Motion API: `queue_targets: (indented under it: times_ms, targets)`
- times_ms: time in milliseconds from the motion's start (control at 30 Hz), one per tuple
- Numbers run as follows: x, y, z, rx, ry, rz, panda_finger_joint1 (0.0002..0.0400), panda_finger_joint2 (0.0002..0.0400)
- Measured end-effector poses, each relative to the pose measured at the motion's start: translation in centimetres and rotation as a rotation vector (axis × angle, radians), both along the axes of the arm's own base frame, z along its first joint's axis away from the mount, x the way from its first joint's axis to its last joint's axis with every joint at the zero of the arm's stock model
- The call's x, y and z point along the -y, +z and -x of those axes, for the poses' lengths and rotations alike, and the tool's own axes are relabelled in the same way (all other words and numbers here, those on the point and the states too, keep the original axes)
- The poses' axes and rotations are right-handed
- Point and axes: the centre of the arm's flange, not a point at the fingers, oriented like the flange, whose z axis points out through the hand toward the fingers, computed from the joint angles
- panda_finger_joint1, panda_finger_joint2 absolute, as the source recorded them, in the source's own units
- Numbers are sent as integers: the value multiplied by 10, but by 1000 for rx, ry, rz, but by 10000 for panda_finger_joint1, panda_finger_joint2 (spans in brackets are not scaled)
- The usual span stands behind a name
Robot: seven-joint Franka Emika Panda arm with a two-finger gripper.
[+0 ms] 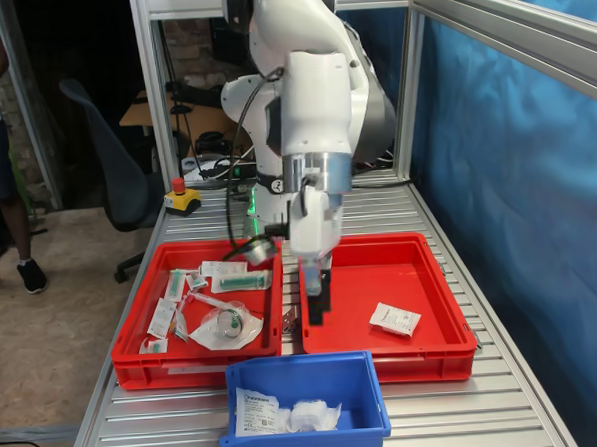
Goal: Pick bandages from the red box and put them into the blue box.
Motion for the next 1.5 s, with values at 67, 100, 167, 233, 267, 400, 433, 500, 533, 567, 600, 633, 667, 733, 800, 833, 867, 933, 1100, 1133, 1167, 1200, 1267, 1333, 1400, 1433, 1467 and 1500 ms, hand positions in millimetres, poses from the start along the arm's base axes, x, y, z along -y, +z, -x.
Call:
queue_targets:
  times_ms: [67,100,167,233,267,400,433,500,533,567,600,633,667,733,800,833,867,933,1100,1133,1167,1200,1267,1333,1400,1433,1467,1500]
  targets:
    - [-6,8,2,9,13,-3,400,400]
    - [-11,16,6,16,25,-8,400,400]
    - [-16,23,9,23,36,-12,400,400]
    - [-21,29,15,25,46,-18,400,400]
    - [-23,31,18,25,51,-21,400,400]
    - [-36,36,36,11,77,-35,400,400]
    - [-38,36,40,6,82,-36,400,400]
    - [-43,33,53,-11,99,-34,400,400]
    - [-45,32,57,-18,105,-31,400,400]
    - [-46,30,62,-25,112,-27,400,400]
    - [-47,26,70,-40,126,-14,400,400]
    - [-47,23,74,-48,135,-5,400,400]
    - [-47,21,79,-55,144,5,400,400]
    - [-45,15,87,-71,167,30,400,400]
    - [-40,7,98,-94,195,66,400,400]
    - [-35,1,105,-110,210,90,400,400]
    - [-32,-1,108,-117,216,100,400,400]
    - [-25,-7,115,-133,225,118,400,400]
    - [-2,-24,134,-195,222,151,400,400]
    - [-2,-24,134,-195,222,151,400,400]
    - [3,-27,137,-212,219,155,400,400]
    - [7,-31,141,-230,215,159,400,400]
    - [26,-43,157,-312,191,172,400,400]
    - [35,-47,164,-349,179,176,400,400]
    - [48,-52,174,-401,166,181,400,400]
    - [48,-52,174,-401,166,181,400,400]
    - [57,-52,179,-426,162,183,400,400]
    - [60,-52,181,-435,161,182,400,400]
